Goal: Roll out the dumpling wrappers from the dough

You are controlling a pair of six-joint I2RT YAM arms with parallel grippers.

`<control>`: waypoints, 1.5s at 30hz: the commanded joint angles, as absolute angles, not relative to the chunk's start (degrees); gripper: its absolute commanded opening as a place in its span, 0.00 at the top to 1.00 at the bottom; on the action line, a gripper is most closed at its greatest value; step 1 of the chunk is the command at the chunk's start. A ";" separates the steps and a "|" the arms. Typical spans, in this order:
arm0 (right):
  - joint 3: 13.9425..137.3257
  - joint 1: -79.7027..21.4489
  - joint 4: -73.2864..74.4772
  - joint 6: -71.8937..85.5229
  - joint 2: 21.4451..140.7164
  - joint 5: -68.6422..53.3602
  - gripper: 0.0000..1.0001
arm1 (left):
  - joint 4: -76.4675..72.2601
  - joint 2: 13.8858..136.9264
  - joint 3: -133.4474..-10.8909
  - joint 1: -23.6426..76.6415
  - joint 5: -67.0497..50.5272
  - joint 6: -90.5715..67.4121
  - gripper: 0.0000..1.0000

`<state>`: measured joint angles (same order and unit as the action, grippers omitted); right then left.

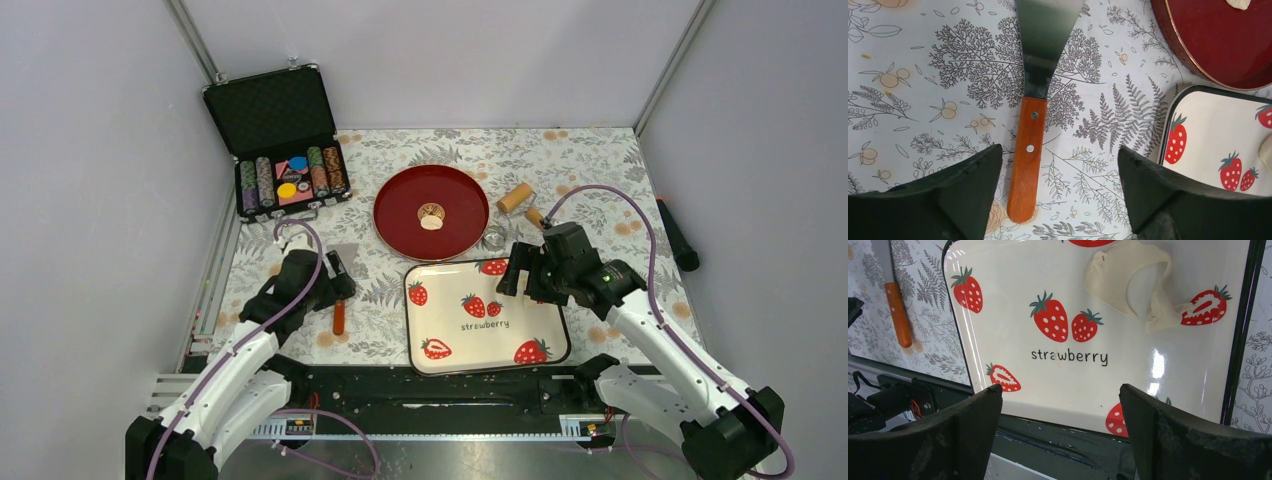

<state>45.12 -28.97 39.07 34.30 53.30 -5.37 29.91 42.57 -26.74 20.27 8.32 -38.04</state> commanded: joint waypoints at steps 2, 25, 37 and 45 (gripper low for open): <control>44.95 -28.74 40.00 33.40 52.13 -3.73 0.05 | 25.39 42.25 -27.30 19.48 6.88 -38.48 0.08; 26.55 -24.79 -2.05 12.77 45.61 24.56 0.01 | -1.72 46.28 -27.83 8.96 11.33 -14.56 0.01; 24.31 -12.64 -22.49 7.51 57.48 20.76 0.05 | -28.25 59.69 -20.51 8.26 19.17 -6.84 0.01; 15.35 -9.65 -44.37 3.13 66.01 21.04 0.06 | -46.48 68.12 -16.51 8.27 19.65 -3.50 0.01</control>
<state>19.73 -10.74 -27.97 6.20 61.71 19.64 -31.70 65.52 -16.32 8.54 18.31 -7.79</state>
